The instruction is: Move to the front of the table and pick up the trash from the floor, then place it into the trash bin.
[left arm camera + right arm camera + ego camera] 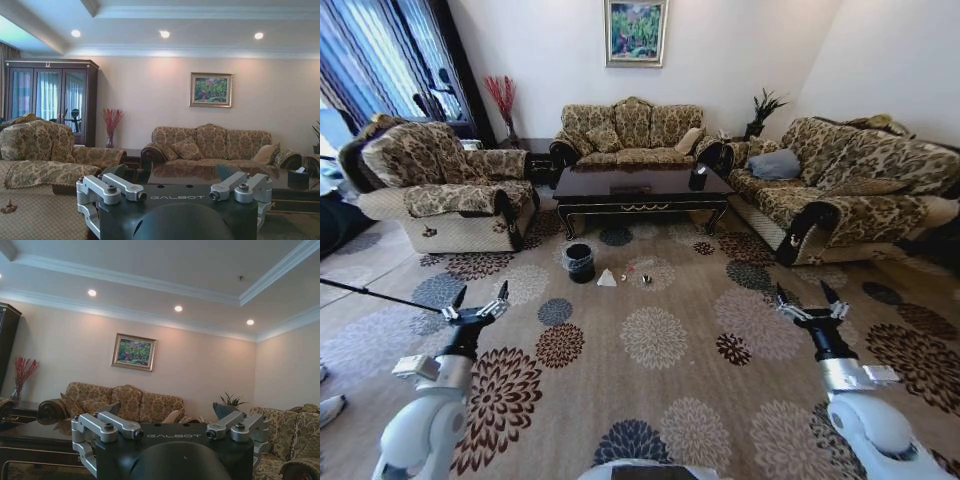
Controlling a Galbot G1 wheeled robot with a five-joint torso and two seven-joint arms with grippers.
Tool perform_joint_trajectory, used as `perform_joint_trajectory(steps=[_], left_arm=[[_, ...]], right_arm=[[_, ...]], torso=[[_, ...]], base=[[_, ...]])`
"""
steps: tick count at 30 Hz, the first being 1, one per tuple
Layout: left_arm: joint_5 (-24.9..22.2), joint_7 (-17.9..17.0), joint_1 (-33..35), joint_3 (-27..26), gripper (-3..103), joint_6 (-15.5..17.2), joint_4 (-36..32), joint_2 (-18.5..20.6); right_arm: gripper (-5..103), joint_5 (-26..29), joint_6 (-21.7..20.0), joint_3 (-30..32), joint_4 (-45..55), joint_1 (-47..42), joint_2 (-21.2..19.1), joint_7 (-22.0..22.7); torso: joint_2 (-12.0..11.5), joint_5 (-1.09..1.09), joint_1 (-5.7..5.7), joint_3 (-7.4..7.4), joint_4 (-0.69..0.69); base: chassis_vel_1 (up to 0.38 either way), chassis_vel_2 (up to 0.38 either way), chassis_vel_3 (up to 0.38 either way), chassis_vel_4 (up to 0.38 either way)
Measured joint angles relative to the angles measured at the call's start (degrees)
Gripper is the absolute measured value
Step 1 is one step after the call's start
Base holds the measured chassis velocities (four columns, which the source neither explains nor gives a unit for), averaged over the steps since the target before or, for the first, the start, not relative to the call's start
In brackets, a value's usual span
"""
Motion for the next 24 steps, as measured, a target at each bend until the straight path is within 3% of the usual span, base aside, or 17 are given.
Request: perform_joint_trajectory(steps=[7, 24], left_arm=[[0.55, -0.06, -1.21, 0.30, 100, 0.42, 0.88, 1.61], [1.25, -0.57, -1.60, 1.15, 100, 0.51, 3.14, 1.17]], right_arm=[[100, 2.65, -3.87, -0.56, 3.21, -1.58, -2.33, 3.35], [100, 1.47, -0.83, -1.16, 0.60, -1.14, -2.38, 0.24]], torso=[[0.00, 0.00, 0.01, 0.00, -0.02], [0.00, 0.00, 0.01, 0.00, -0.01]], base=[[0.000, 0.000, 0.000, 0.000], [0.000, 0.000, 0.000, 0.000]])
